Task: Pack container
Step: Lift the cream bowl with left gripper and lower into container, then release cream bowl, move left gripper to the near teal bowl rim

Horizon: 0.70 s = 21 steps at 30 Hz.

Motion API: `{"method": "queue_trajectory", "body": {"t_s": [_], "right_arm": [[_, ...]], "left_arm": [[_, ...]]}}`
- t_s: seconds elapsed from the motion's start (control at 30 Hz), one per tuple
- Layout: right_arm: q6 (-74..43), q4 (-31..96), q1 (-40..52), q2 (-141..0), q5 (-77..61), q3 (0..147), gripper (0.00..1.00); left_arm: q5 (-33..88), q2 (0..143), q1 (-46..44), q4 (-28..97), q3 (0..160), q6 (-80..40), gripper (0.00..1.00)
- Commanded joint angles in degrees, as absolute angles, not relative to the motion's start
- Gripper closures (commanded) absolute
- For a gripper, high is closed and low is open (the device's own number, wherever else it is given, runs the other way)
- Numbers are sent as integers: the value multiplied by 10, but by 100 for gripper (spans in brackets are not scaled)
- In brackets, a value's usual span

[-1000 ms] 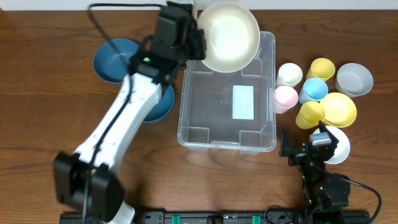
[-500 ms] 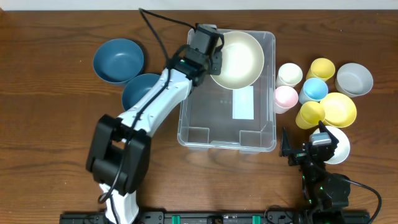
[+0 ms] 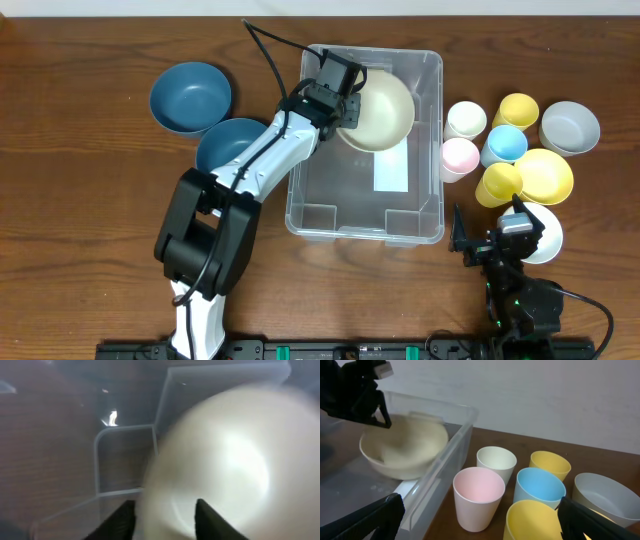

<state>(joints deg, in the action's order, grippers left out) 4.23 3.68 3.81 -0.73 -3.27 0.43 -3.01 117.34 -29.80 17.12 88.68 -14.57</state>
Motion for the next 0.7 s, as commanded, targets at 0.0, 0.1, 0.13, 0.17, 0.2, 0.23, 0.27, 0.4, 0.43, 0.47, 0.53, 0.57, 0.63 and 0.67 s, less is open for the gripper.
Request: {"method": "queue_trajectory", "body": {"t_s": [0.0, 0.1, 0.13, 0.17, 0.2, 0.23, 0.27, 0.4, 0.43, 0.47, 0.53, 0.57, 0.63, 0.67], "right_arm": [[48, 39, 34, -5, -37, 3, 1], [48, 39, 34, -5, -37, 3, 1], [48, 39, 34, -5, -37, 3, 1], [48, 39, 34, -5, -37, 3, 1], [48, 39, 34, -5, -37, 3, 1], [48, 39, 34, -5, -37, 3, 1], [48, 39, 34, -5, -37, 3, 1], [48, 39, 34, -5, -37, 3, 1], [48, 39, 34, -5, -37, 3, 1], [48, 39, 34, -5, -37, 3, 1], [48, 39, 34, -5, -37, 3, 1], [48, 39, 34, -5, -37, 3, 1], [48, 39, 34, -5, -37, 3, 1], [48, 39, 34, -5, -37, 3, 1]], "left_arm": [[-37, 1130, -299, 178, 917, -140, 58], [-37, 1095, -298, 181, 919, -139, 52], [-37, 1077, -298, 187, 919, -136, 52], [-40, 1062, -296, 194, 919, -132, 52], [-51, 1044, -295, 206, 919, -131, 52], [-68, 1027, -293, 220, 919, -131, 52], [-92, 1008, -289, 238, 919, -130, 52], [-150, 944, -251, 315, 919, -125, 47], [-151, 929, -232, 338, 919, -125, 45], [-151, 919, -213, 359, 919, -128, 41], [-148, 906, -167, 405, 919, -143, 32], [-134, 904, -140, 431, 919, -150, 29], [-79, 907, -87, 476, 917, -151, 26], [-44, 910, -59, 494, 911, -151, 25]]}}
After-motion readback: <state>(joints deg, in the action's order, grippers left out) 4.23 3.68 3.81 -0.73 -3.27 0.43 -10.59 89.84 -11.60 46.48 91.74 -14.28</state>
